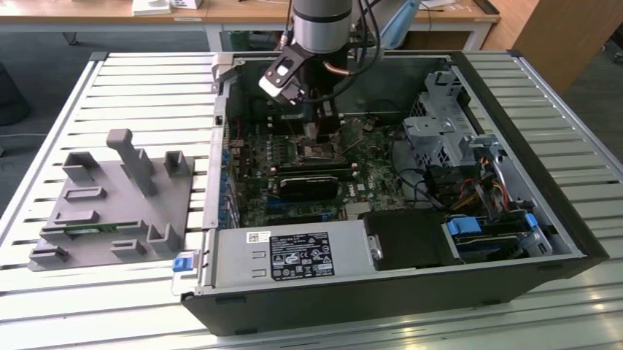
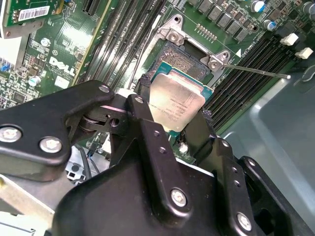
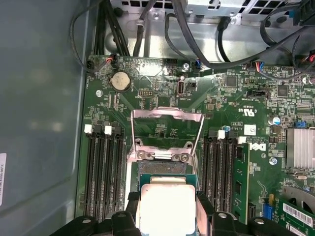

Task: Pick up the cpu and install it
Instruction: 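Place the cpu into insertion slot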

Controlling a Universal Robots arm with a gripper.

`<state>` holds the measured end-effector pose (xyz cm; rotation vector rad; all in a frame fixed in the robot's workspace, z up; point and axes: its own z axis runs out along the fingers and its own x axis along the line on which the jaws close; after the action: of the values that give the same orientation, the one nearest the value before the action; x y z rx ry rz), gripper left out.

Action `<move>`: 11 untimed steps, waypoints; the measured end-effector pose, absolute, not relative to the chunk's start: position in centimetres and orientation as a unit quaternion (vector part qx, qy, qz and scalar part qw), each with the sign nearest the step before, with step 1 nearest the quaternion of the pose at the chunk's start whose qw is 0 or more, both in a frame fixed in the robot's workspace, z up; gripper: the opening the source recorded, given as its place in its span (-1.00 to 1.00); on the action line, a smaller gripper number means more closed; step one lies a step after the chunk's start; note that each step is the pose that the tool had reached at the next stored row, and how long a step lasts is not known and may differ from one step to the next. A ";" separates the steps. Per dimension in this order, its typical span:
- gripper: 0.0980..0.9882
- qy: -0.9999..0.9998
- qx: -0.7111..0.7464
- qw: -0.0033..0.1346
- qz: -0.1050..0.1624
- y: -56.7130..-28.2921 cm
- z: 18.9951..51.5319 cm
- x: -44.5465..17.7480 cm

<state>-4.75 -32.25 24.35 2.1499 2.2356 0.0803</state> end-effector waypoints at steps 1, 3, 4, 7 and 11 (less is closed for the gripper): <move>-0.02 0.720 0.693 0.019 0.026 -32.2 24.3 -4.8; -0.02 0.720 0.693 0.019 0.026 -32.2 24.2 -4.8; -0.02 0.720 0.693 0.019 0.026 -32.2 24.2 -4.8; -0.02 0.720 0.693 0.019 0.026 -32.2 24.0 -4.8; -0.02 0.720 0.693 0.020 0.026 -32.3 23.8 -4.8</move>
<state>-4.84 -32.25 23.82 2.1510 2.2345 0.0802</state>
